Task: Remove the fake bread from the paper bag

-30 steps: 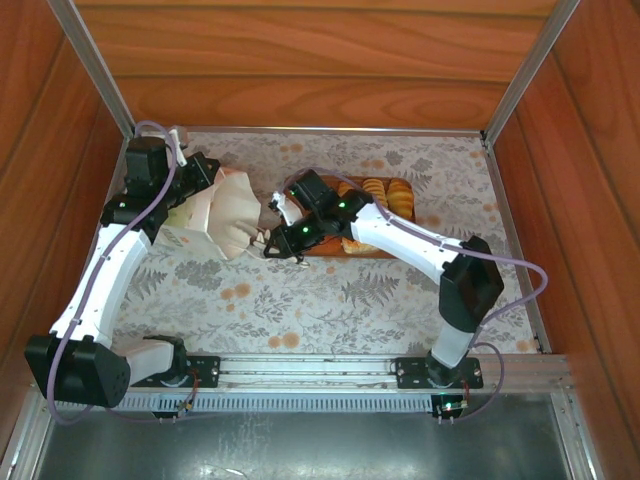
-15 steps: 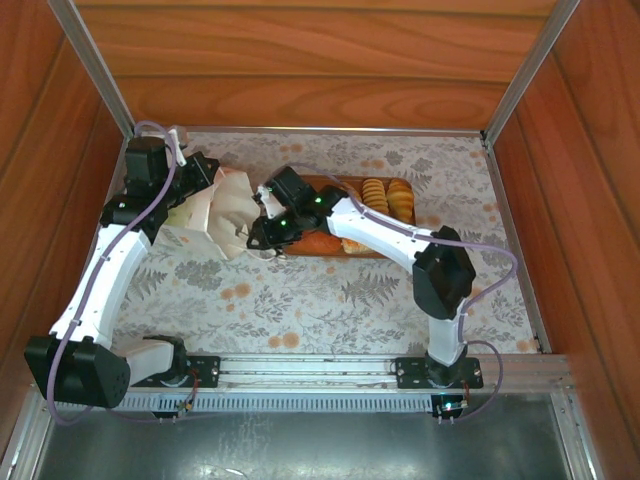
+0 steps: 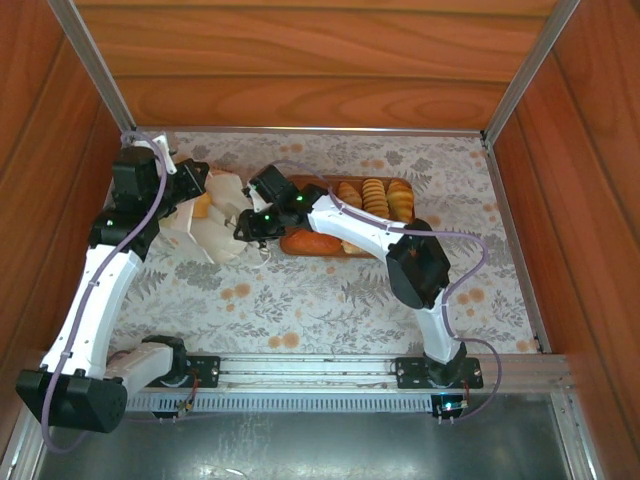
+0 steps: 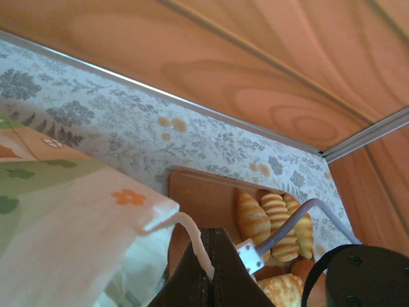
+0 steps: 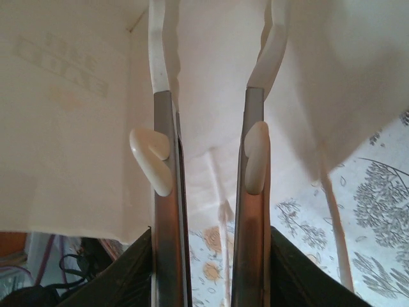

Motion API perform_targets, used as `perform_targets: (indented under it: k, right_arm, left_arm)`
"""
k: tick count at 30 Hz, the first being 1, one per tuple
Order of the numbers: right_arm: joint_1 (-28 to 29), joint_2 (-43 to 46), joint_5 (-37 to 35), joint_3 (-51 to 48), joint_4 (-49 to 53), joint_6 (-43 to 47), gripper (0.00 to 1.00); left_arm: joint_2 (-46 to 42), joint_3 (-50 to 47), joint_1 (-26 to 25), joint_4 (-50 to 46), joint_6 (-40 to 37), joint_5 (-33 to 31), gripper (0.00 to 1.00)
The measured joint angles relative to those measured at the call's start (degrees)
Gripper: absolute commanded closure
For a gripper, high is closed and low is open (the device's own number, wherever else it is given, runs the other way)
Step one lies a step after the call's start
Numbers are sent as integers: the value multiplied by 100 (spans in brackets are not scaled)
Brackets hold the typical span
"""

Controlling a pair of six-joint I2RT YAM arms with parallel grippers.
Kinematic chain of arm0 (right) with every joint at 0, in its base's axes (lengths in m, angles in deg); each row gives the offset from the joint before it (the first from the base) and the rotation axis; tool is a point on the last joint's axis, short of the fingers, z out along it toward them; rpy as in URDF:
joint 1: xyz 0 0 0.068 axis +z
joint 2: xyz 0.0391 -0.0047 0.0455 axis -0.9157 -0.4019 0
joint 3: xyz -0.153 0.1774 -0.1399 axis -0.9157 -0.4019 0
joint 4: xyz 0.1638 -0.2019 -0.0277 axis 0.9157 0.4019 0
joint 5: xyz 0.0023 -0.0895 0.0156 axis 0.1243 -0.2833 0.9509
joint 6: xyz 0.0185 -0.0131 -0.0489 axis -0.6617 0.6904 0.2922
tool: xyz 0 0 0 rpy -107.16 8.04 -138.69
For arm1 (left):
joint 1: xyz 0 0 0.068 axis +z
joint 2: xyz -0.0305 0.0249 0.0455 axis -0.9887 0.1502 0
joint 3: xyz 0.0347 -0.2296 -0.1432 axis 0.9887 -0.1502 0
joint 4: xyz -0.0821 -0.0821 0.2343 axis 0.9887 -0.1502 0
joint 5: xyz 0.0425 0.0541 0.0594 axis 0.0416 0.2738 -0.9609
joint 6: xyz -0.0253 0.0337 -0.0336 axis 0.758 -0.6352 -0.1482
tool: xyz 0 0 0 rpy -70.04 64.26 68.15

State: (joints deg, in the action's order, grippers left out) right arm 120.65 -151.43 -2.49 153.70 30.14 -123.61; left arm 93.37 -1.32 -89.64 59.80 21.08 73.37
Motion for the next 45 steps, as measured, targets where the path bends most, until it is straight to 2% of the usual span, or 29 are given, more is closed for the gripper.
perform_targets:
  k: [8, 15, 21, 26, 45]
  right_arm:
    - [70, -409, -33, 442, -205, -197, 57]
    - [111, -688, -28, 529, -225, -352, 54]
    - [120, -896, 33, 568, -315, -498, 59]
    - [120, -999, 33, 568, -457, -546, 57]
    - [118, -1569, 52, 975, -992, -1023, 52]
  left_arm:
    - [20, -11, 0, -111, 0, -44, 100]
    - [37, -11, 0, -120, 2, -44, 100]
    - [37, -11, 0, -127, 2, -42, 100]
    - [44, -11, 0, -133, 2, -24, 100]
    - [221, -11, 0, -157, -2, 496, 100]
